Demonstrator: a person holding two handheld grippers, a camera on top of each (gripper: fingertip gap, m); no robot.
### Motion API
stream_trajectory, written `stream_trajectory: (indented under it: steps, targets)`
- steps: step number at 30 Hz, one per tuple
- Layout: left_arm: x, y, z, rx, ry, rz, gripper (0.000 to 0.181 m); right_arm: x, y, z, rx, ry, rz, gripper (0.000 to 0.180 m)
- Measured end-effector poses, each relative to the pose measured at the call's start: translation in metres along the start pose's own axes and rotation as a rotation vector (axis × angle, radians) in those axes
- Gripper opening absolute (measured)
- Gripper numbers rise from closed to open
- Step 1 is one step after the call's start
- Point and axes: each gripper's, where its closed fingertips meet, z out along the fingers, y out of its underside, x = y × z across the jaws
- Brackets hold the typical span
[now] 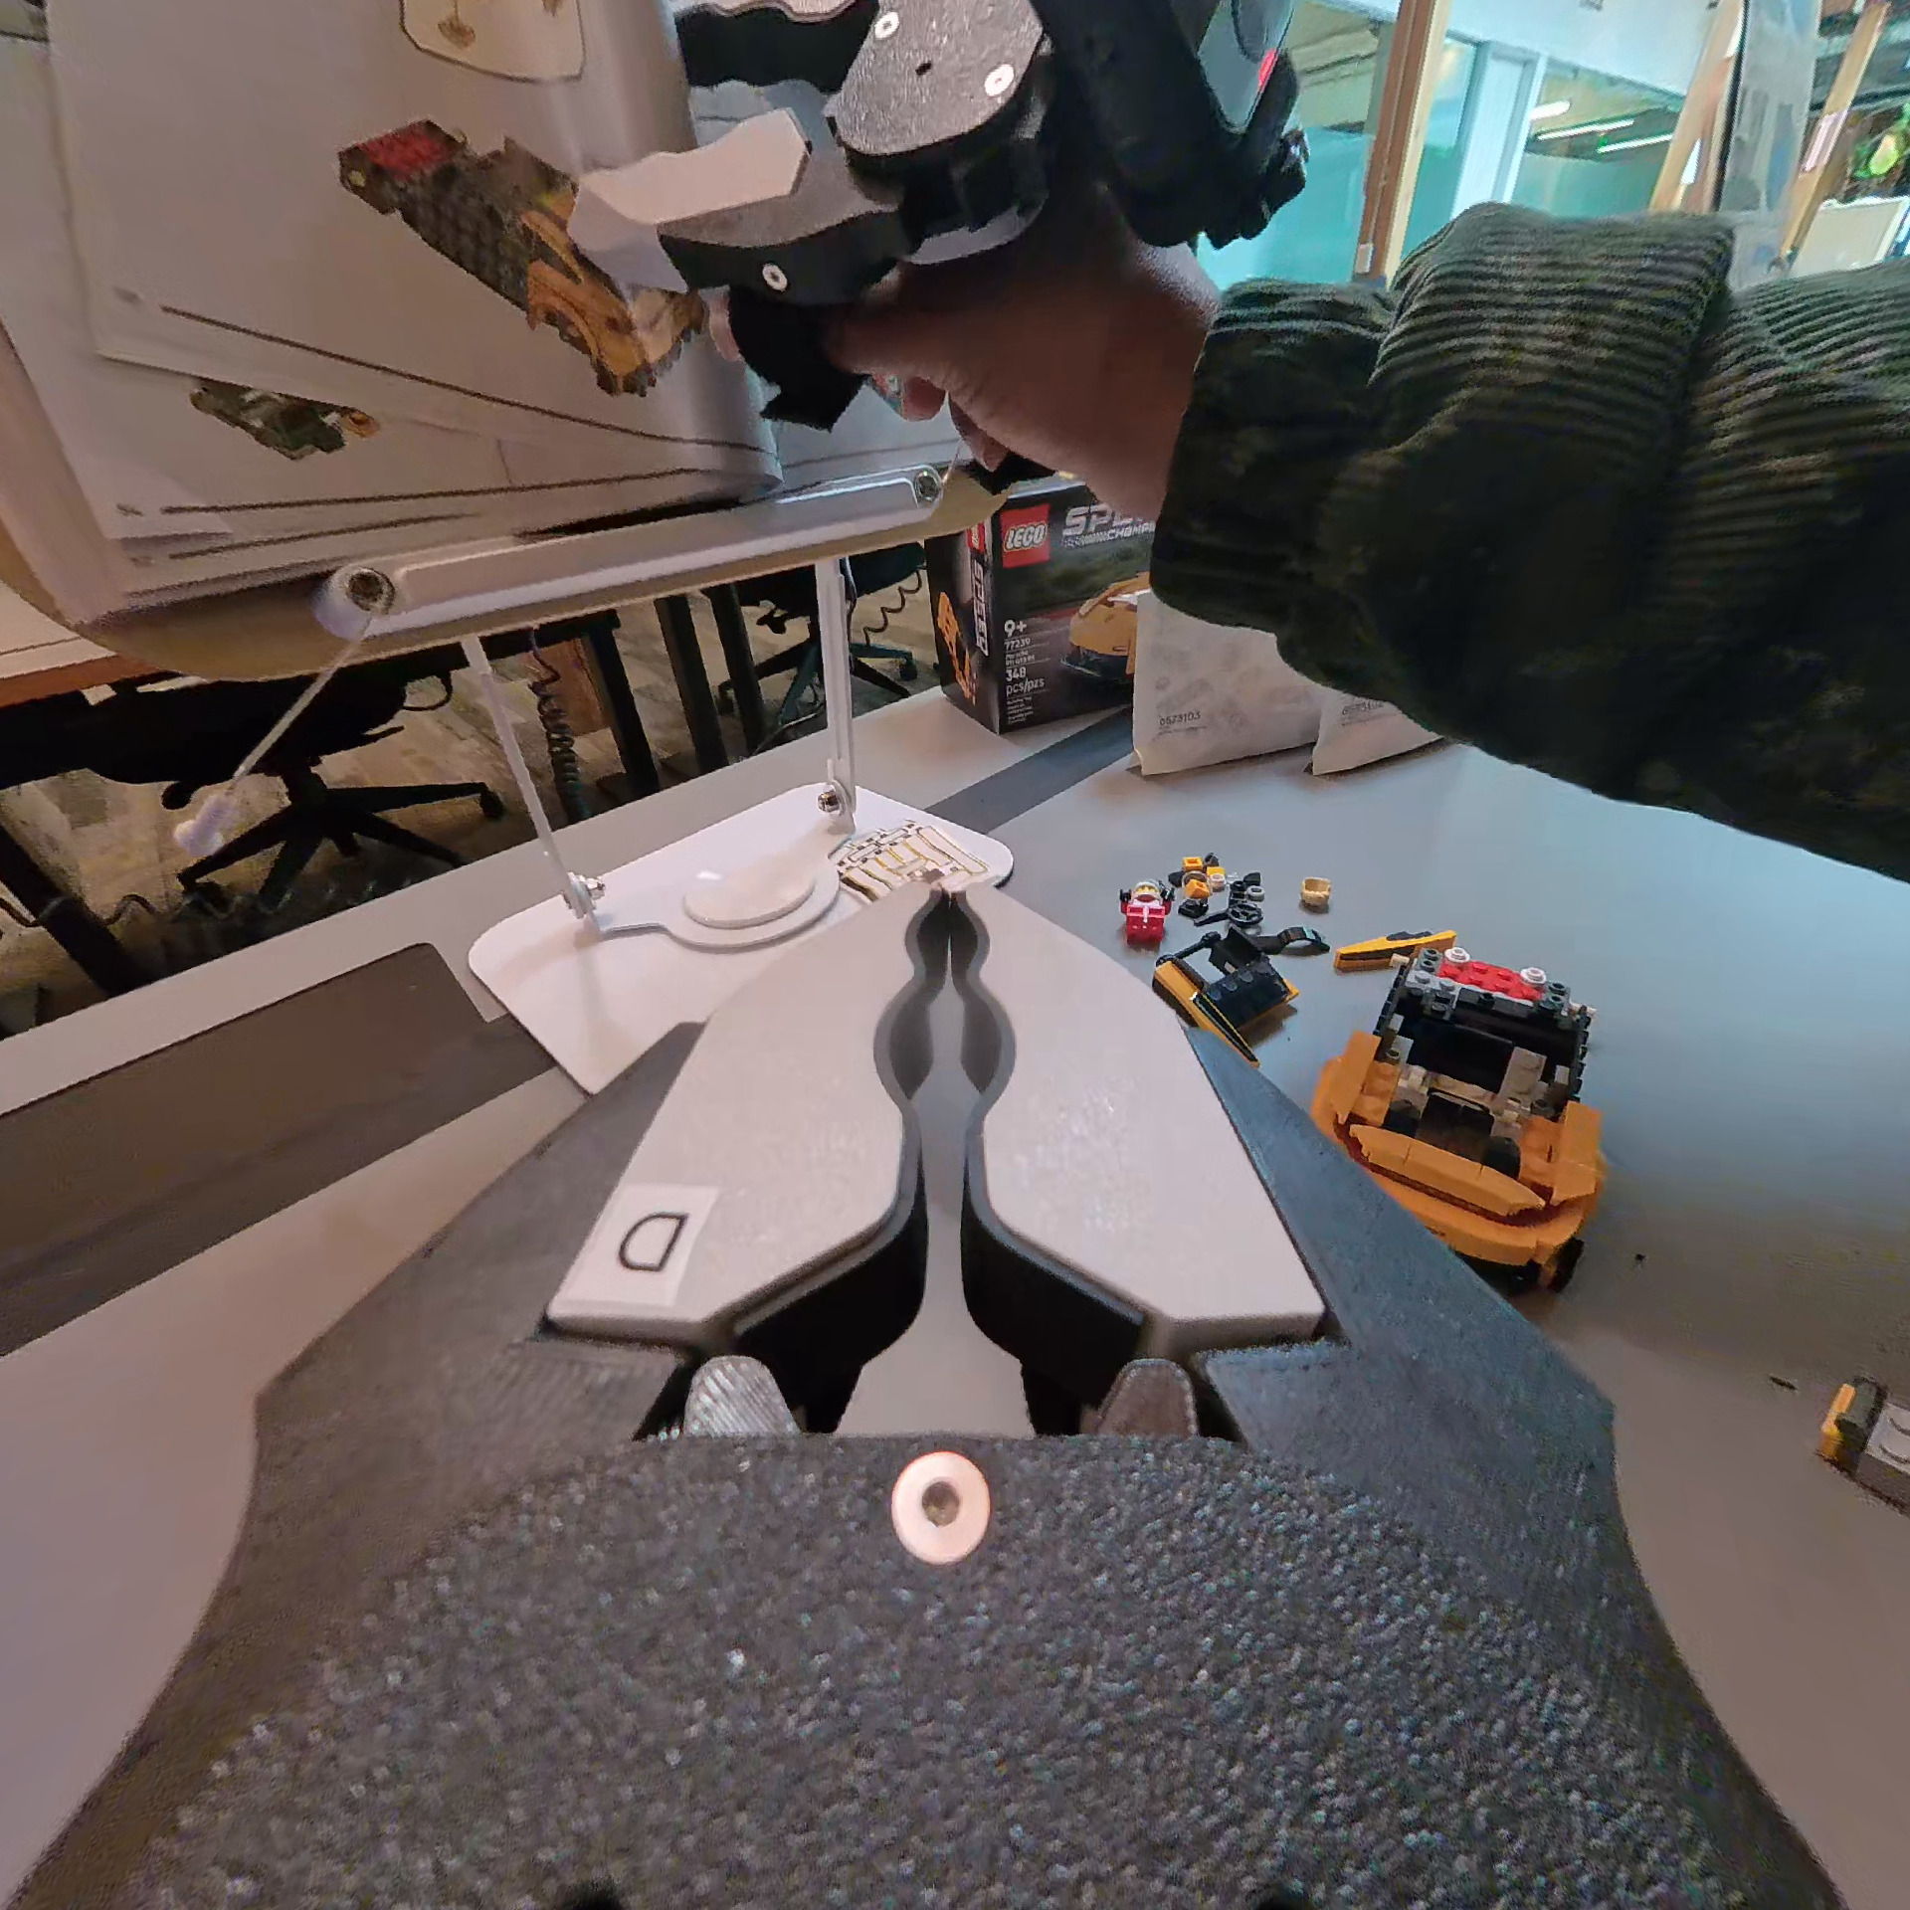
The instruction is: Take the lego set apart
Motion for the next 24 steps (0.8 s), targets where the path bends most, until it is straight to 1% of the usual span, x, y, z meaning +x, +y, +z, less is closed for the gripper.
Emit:
stream_trajectory:
  steps: [8,17,18,19,23,24]
  targets:
    - [0.003,0.013,0.005,-0.044,0.017,0.003,0.000,0.005,0.002,-0.008,0.038,-0.018,0.020,0.051]
    - [0.007,0.019,0.008,-0.066,0.044,-0.006,0.000,0.018,0.012,-0.026,0.122,-0.053,0.075,0.052]
    - [0.008,0.020,0.008,-0.069,0.046,-0.006,0.000,0.020,0.013,-0.028,0.128,-0.055,0.084,0.048]
    - [0.008,0.020,0.009,-0.071,0.047,-0.006,0.000,0.022,0.015,-0.029,0.134,-0.061,0.095,0.040]
    - [0.010,0.024,0.010,-0.084,0.054,-0.005,0.000,0.033,0.022,-0.035,0.151,-0.055,0.142,0.030]
    - [0.011,0.025,0.011,-0.087,0.056,-0.005,0.000,0.036,0.024,-0.037,0.154,-0.058,0.170,0.025]
